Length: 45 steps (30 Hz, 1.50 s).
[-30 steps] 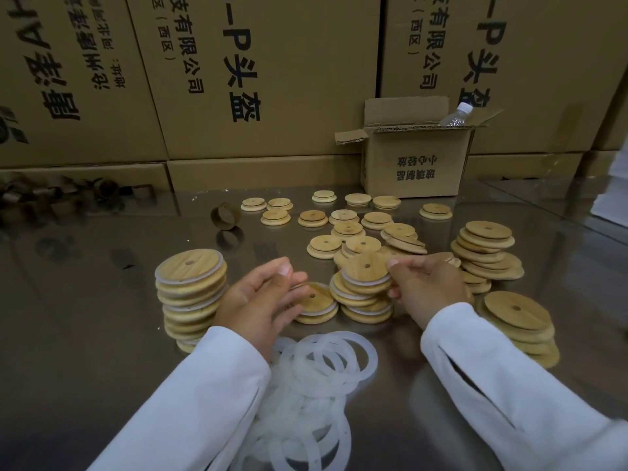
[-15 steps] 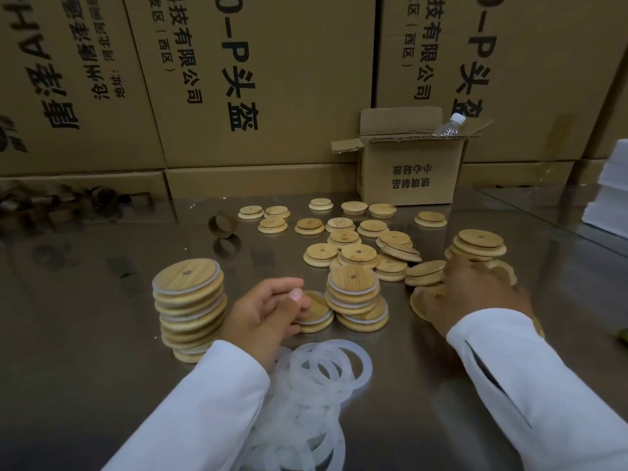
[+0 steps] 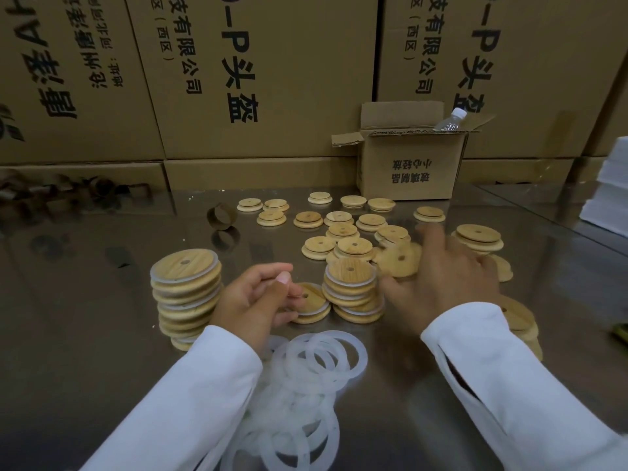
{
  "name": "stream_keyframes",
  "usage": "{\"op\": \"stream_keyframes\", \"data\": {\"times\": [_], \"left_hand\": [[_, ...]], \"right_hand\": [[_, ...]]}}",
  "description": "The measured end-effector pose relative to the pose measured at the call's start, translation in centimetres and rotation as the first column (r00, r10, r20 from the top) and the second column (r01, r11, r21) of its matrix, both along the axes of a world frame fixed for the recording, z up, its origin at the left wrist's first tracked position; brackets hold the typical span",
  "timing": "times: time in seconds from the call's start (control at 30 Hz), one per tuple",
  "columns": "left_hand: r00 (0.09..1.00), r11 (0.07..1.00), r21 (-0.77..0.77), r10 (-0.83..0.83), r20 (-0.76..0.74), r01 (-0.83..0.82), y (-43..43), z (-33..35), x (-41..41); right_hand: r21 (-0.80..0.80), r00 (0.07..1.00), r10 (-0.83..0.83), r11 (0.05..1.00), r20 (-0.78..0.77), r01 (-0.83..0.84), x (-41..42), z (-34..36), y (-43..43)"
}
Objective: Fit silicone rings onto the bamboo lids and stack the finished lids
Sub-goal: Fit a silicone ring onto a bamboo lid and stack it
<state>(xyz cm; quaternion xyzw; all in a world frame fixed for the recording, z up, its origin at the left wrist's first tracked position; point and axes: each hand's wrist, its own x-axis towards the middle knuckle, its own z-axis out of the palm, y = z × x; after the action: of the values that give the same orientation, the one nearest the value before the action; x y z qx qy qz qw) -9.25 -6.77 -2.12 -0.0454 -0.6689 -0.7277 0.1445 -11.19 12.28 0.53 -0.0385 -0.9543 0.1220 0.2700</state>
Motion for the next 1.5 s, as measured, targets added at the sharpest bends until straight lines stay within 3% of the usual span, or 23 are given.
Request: {"op": "stream_keyframes", "data": {"times": [0.1,0.17,0.23,0.3,0.4,0.53,0.77,0.9,1.03,1.23,1.3,1.5], "left_hand": [[0.998,0.997,0.053,-0.052,0.021,0.05,-0.1,0.1,0.1],[0.992,0.99,0.072,-0.125,0.02,0.123,-0.3,0.0,0.3],[0.991,0.991,0.012,-0.134,0.006,0.134,-0.4,-0.2,0.3],[0.995,0.995,-0.007,-0.098,0.007,0.098,-0.6,-0.4,0.1],[0.998,0.996,0.075,-0.043,0.04,0.04,-1.0,-0.6,-0.3],[0.996,0.981,0.183,-0.07,0.057,0.058,-1.0,-0.4,-0.3],[0.988,0.943,0.318,-0.134,0.082,0.101,-1.1,0.0,-0.3],[0.988,0.941,0.331,-0.11,0.112,0.068,-0.9,0.0,-0.2],[0.979,0.926,0.376,-0.098,0.178,0.025,-0.8,0.1,-0.2],[0.939,0.916,0.389,-0.217,0.268,0.101,-0.6,0.3,-0.1],[0.93,0.927,0.341,-0.255,0.265,0.157,-0.5,0.3,0.0],[0.936,0.942,0.218,-0.298,0.189,0.256,-0.5,-0.3,0.3]], "right_hand": [[-0.125,0.9,0.367,0.907,-0.233,-0.402,1.3,-0.6,-2.1],[-0.066,0.78,0.562,0.798,-0.273,-0.599,2.2,-1.2,-3.8],[-0.005,0.709,0.659,0.732,-0.251,-0.682,2.7,-1.9,-5.0],[-0.078,0.698,0.693,0.698,-0.18,-0.712,2.6,-2.1,-5.3],[-0.127,0.757,0.646,0.746,-0.096,-0.653,1.7,-2.0,-4.5],[0.095,0.826,0.564,0.822,0.008,-0.562,1.0,-2.1,-2.9],[0.118,0.769,0.607,0.764,0.202,-0.634,0.7,-2.6,-2.7],[0.043,0.762,0.617,0.771,0.196,-0.636,0.6,-2.7,-2.8],[-0.228,0.737,0.676,0.72,0.014,-0.656,0.5,-2.3,-2.8],[-0.682,0.771,0.595,0.468,-0.227,-0.562,1.1,-1.2,-3.3],[-0.759,0.795,0.561,0.409,-0.229,-0.507,1.3,-1.2,-3.8],[-0.865,0.849,0.508,0.35,-0.148,-0.361,1.6,-1.3,-4.7]]}}
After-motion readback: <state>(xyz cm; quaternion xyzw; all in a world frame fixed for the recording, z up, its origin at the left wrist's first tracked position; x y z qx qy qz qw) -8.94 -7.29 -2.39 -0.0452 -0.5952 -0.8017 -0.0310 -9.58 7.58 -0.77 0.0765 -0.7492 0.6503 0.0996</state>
